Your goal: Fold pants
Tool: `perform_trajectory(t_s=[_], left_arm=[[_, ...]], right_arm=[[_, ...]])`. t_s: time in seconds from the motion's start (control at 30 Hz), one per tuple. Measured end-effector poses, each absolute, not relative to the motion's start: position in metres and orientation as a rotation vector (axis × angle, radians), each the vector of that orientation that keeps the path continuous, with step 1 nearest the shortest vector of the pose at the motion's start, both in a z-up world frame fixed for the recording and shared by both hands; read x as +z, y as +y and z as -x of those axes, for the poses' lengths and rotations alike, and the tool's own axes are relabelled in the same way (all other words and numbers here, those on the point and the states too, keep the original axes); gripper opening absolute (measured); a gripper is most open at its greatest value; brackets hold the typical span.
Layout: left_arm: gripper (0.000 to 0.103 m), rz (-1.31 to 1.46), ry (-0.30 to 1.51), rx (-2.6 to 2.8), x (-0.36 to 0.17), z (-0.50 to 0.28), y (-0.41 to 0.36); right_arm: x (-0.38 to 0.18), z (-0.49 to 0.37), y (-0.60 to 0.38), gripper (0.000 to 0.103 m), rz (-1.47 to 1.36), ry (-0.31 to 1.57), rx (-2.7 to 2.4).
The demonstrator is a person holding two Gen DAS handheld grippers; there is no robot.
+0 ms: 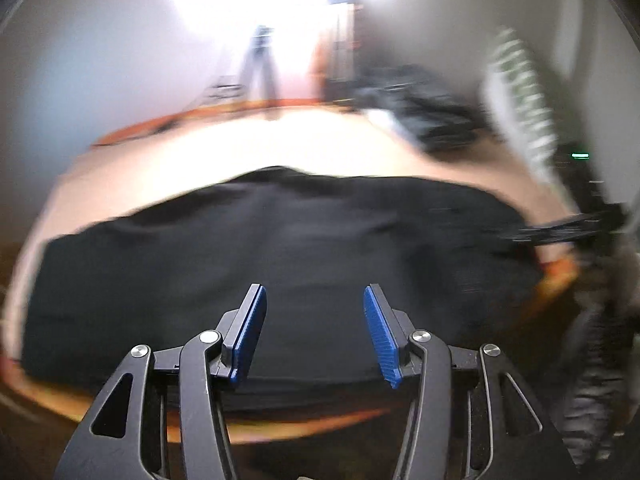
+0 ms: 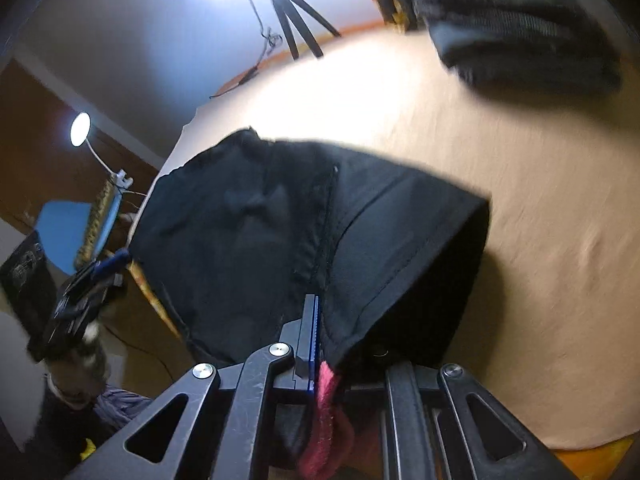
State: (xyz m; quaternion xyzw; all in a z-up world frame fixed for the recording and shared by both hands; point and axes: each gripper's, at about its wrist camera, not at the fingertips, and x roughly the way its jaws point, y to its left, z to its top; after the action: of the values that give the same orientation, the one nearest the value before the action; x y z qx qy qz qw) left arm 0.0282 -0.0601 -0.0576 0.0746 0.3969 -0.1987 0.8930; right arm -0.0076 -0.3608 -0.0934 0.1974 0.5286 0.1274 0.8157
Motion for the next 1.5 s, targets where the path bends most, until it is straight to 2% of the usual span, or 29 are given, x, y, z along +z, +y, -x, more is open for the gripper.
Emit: perform_trajectory(t_s=[0.2, 0.4, 0.47, 0.5, 0.53, 0.63, 0.8, 0.93, 1.03, 1.1, 1.5], left_arm=[[0.05, -0.154, 0.92, -0.198, -0.095, -0.067, -0.009], [0.05, -0.105, 1.0, -0.122, -0.119, -0.072, 0.017], [0.05, -0.123, 1.003, -0.116, -0.123, -0.067, 0.019], [0.05, -0.11, 1.005, -0.117, -0.123, -0.065, 0.022], [0.05, -0.101, 1.007, -0.118, -0.122, -0.064, 0.024], [0.05, -0.088, 1.016, -0.101, -0.12, -0.061, 0.033], [0.05, 0.013, 0.955, -0.024, -0.097, -0.061, 0.073], [0.051, 0.127, 0.886, 0.062, -0.074, -0.058, 0.122], [0.059, 0.187, 0.858, 0.112, -0.063, -0.056, 0.156], [0.059, 0.225, 0.843, 0.157, -0.06, -0.054, 0.177], [0.059, 0.495, 0.881, 0.227, -0.085, -0.056, 0.258]], right_arm=[[-0.102, 0.008, -0.365, 0.008, -0.392, 1.152, 0.233], [-0.094, 0.008, -0.362, 0.01, -0.3, 1.148, 0.185], [-0.096, 0.008, -0.362, 0.014, -0.291, 1.162, 0.177], [-0.095, 0.01, -0.364, 0.021, -0.282, 1.169, 0.16], [-0.094, 0.011, -0.365, 0.024, -0.281, 1.171, 0.147], [-0.079, 0.019, -0.372, 0.025, -0.27, 1.141, 0.115], [-0.038, 0.026, -0.36, 0.034, -0.161, 1.017, 0.09], [-0.017, 0.021, -0.335, 0.036, -0.123, 0.959, 0.17], [-0.014, 0.012, -0.309, 0.039, -0.103, 0.936, 0.251], [-0.015, 0.007, -0.287, 0.039, -0.071, 0.93, 0.306], [-0.043, -0.035, -0.124, 0.044, 0.124, 0.941, 0.647]])
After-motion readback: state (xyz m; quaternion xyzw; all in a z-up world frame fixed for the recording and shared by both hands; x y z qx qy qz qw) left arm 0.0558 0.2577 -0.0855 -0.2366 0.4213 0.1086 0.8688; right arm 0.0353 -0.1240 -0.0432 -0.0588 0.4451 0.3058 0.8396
